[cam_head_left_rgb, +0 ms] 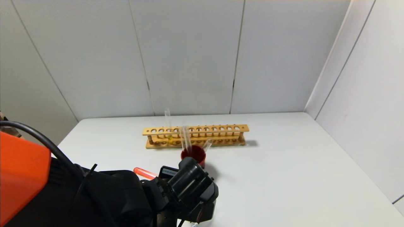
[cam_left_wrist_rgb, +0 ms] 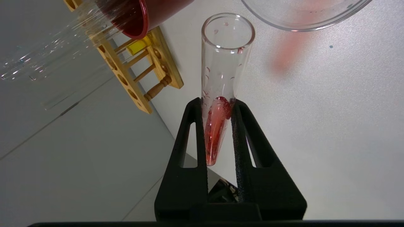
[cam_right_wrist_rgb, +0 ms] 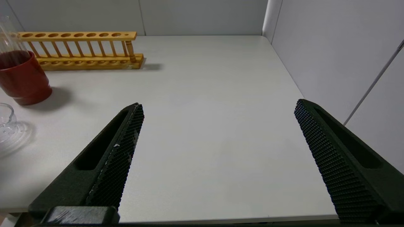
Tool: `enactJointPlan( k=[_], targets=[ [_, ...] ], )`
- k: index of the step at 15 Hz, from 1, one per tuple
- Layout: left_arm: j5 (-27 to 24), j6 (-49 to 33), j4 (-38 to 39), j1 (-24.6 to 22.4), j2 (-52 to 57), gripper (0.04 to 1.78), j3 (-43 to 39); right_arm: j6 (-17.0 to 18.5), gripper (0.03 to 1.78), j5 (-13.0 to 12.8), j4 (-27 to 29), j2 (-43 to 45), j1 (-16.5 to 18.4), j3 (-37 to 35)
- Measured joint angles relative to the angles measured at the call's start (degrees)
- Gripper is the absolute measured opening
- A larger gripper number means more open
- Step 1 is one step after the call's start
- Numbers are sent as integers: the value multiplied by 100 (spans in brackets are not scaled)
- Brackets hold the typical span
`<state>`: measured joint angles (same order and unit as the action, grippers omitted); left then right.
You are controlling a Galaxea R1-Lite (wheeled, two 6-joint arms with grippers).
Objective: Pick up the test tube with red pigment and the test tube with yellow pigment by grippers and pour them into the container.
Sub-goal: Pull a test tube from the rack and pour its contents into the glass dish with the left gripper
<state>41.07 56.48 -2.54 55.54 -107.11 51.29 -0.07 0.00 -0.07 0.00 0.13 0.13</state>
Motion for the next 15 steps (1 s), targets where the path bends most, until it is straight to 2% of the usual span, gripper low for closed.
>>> enactJointPlan(
  k=[8,15],
  targets=[
    [16,88,-250,-6,-87,30,-21,0,174,0,0,0,2,0],
    [16,451,-380,-61,-149,30,268,0,174,0,0,0,-2,2]
  ],
)
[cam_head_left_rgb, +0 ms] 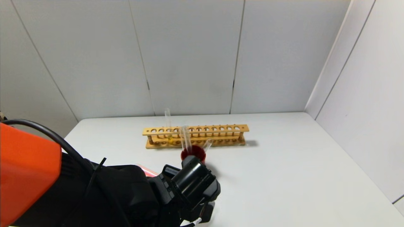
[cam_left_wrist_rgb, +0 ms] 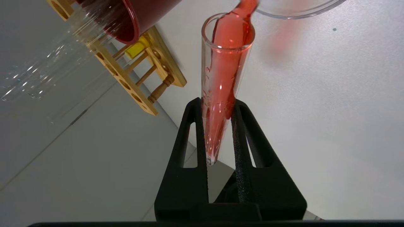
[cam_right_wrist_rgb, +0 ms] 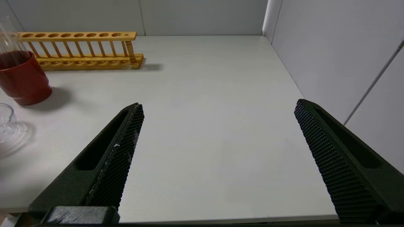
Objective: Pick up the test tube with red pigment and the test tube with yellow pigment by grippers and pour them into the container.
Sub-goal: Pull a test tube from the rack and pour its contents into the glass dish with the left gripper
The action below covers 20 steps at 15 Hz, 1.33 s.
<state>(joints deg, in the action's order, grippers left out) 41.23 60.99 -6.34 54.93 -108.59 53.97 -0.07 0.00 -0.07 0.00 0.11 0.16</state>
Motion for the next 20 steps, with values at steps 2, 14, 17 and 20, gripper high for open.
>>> enactJointPlan(
  k=[2,14,17,20],
  targets=[
    [-2,30,1,-48,-76,30,50,0,174,0,0,0,2,-2],
    [-2,138,-63,-160,-276,30,110,2,174,0,0,0,0,-5],
    [0,304,-77,-163,-266,30,116,2,174,0,-2,0,5,-5],
    [4,361,-94,-157,-282,30,206,0,174,0,0,0,0,-2]
  ],
)
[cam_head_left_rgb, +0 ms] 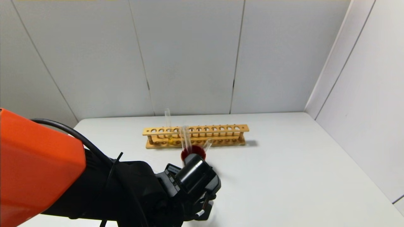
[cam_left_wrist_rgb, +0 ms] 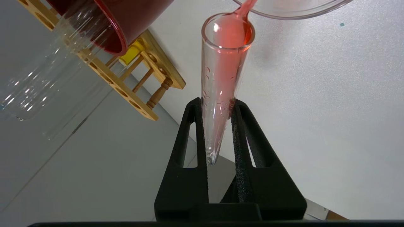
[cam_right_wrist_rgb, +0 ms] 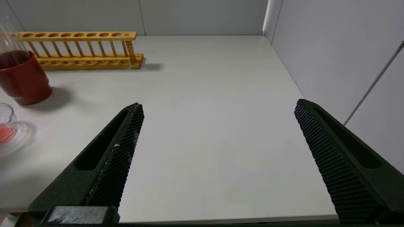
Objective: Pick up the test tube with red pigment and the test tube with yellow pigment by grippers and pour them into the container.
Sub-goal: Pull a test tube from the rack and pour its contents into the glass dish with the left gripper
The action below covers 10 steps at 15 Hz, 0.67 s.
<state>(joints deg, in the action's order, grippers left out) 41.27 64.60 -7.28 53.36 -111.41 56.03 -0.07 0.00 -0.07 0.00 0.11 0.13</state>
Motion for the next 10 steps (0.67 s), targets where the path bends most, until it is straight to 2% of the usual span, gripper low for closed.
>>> enactJointPlan(
  k=[10],
  targets=[
    [151,122,-280,-2,-79,30,282,0,174,0,0,0,5,0]
  ],
)
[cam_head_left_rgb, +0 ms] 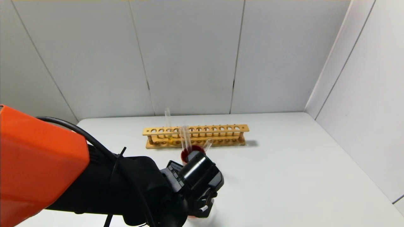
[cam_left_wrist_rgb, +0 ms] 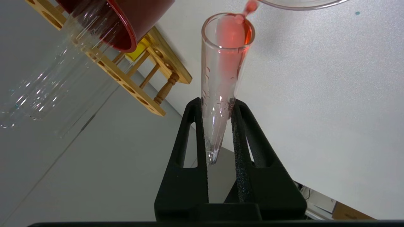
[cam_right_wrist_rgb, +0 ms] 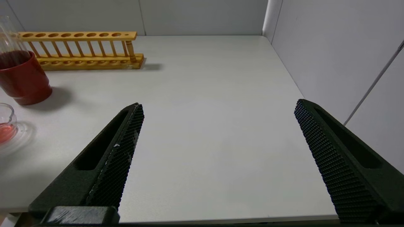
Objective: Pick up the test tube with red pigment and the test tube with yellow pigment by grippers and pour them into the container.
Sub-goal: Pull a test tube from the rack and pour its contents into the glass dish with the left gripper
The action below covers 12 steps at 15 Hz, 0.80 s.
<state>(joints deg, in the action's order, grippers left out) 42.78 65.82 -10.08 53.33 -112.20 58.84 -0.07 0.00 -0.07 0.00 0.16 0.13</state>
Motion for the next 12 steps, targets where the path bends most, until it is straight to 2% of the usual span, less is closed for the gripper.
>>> enactJointPlan(
  k=[12],
  targets=[
    [328,22,-623,57,-94,30,286,0,174,0,0,0,-2,0]
  ],
)
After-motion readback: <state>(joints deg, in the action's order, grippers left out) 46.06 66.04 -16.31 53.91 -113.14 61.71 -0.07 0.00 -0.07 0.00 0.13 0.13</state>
